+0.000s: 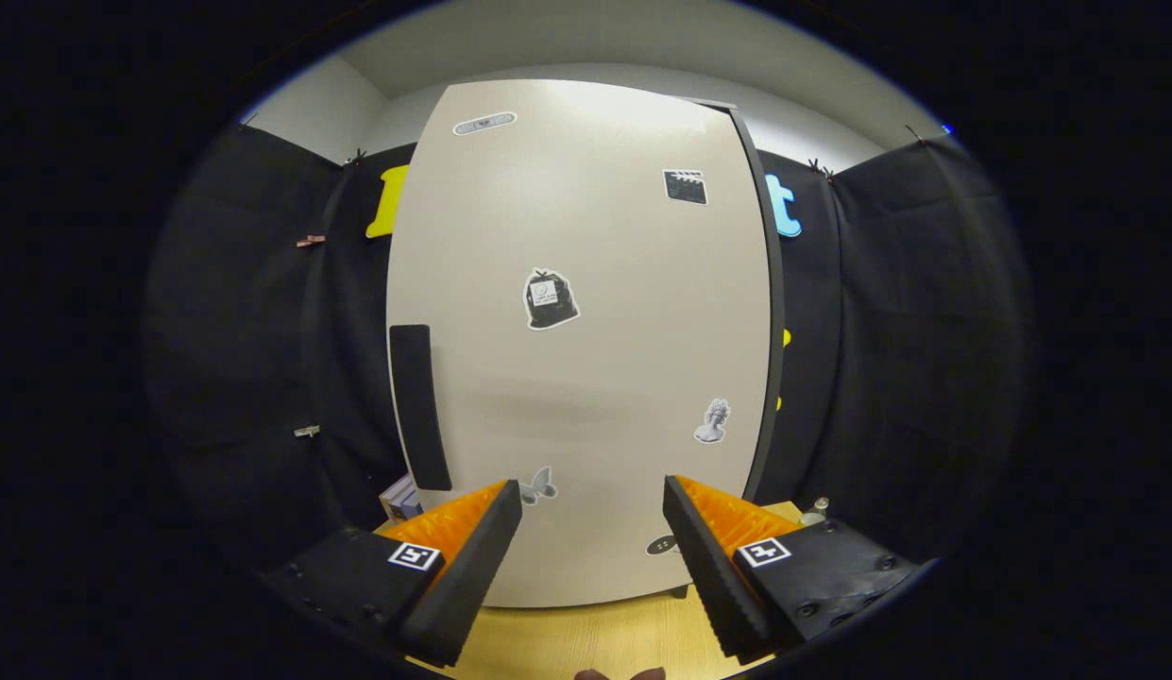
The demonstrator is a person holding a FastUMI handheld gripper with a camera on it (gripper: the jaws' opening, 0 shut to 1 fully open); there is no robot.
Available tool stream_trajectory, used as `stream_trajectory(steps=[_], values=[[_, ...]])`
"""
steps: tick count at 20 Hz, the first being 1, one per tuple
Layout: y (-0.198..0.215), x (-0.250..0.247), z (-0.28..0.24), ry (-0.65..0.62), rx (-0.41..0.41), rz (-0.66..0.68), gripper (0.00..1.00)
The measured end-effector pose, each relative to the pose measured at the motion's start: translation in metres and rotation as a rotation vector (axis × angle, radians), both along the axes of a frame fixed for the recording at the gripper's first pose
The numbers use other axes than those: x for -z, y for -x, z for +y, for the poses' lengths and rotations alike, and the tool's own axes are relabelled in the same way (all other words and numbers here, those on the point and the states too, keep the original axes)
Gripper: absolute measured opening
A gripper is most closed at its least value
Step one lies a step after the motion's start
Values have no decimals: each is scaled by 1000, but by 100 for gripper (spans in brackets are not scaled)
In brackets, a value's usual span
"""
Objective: Open the shoe cabinet door, grab the shoes and put them into the shoe cabinet, then close the shoe cabinet door.
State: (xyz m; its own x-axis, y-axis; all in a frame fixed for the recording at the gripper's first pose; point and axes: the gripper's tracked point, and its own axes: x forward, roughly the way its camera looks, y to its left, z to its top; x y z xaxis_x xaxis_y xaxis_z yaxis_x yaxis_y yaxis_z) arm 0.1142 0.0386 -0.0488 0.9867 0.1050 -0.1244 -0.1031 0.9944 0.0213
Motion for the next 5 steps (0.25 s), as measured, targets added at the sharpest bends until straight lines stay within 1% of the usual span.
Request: stream_trajectory(steps=[5], values=[[4,3,1,-16,4,5,98]])
